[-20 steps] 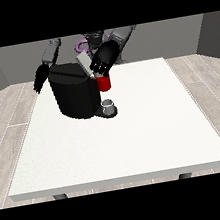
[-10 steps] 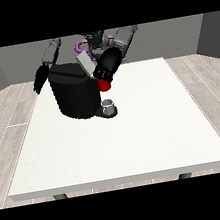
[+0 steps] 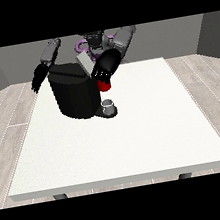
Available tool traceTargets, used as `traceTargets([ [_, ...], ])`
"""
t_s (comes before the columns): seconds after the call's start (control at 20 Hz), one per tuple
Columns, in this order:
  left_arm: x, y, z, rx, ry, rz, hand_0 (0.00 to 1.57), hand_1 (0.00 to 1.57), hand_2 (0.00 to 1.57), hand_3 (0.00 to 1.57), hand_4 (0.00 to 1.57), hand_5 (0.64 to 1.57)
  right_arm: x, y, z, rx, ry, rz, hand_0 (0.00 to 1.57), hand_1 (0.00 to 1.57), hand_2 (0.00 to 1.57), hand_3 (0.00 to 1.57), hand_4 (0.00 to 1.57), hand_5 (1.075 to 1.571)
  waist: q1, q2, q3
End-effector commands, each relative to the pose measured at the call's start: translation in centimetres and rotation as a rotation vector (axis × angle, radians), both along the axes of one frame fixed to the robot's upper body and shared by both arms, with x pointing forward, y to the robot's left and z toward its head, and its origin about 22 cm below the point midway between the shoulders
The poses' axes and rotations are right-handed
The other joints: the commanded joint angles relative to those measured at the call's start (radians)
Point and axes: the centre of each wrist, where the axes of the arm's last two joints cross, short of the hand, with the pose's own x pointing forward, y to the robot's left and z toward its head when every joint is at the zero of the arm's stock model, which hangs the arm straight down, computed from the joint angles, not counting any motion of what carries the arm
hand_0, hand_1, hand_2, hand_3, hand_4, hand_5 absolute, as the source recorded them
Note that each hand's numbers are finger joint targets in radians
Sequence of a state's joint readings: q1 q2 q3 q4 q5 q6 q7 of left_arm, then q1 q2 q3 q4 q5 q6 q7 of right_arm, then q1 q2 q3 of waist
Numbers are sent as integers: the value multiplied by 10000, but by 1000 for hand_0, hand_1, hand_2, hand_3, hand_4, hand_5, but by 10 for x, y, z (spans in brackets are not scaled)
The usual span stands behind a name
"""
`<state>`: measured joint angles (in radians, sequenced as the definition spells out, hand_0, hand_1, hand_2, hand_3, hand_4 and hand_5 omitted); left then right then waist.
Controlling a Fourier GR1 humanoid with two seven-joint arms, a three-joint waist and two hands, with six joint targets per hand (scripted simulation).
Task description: Insert the coffee pod into the coffee machine and close the lid
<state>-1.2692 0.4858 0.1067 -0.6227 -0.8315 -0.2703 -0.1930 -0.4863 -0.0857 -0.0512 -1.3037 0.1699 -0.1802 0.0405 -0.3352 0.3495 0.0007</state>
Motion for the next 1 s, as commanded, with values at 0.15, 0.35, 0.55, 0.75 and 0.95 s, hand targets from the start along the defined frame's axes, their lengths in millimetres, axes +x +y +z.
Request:
traceTargets([
  [0.15, -1, -10, 13, 96, -738, -262, 1232, 1232, 1211, 967, 0, 1571, 4, -1, -3, -124, -156, -183, 0, 0, 0, 0, 144, 1571, 124, 418, -3],
  [0.35, -4, -1, 22, 549, -1302, -484, 1144, 1144, 1115, 841, 0, 1571, 9, -6, 12, -208, -325, -171, 0, 0, 0, 0, 71, 1571, 144, 582, -4],
  [0.55, -7, 26, 23, 930, -1603, -141, 925, 925, 982, 695, 0, 1571, 1, 4, 9, -185, -319, -139, 0, 0, 0, 0, 215, 1571, 15, 674, -8],
  [0.75, -9, 34, 30, 1191, -1859, 227, 0, 0, 686, 554, 0, 1571, -1, 16, 15, -344, -671, 96, 0, 0, 0, 0, 160, 1571, -248, 857, -10],
  [0.95, -8, 23, 32, 1270, -1801, 271, 0, 0, 587, 459, 0, 1571, 5, 5, 6, -383, -286, -273, 0, 0, 0, 0, 207, 1571, 103, 670, -6],
])
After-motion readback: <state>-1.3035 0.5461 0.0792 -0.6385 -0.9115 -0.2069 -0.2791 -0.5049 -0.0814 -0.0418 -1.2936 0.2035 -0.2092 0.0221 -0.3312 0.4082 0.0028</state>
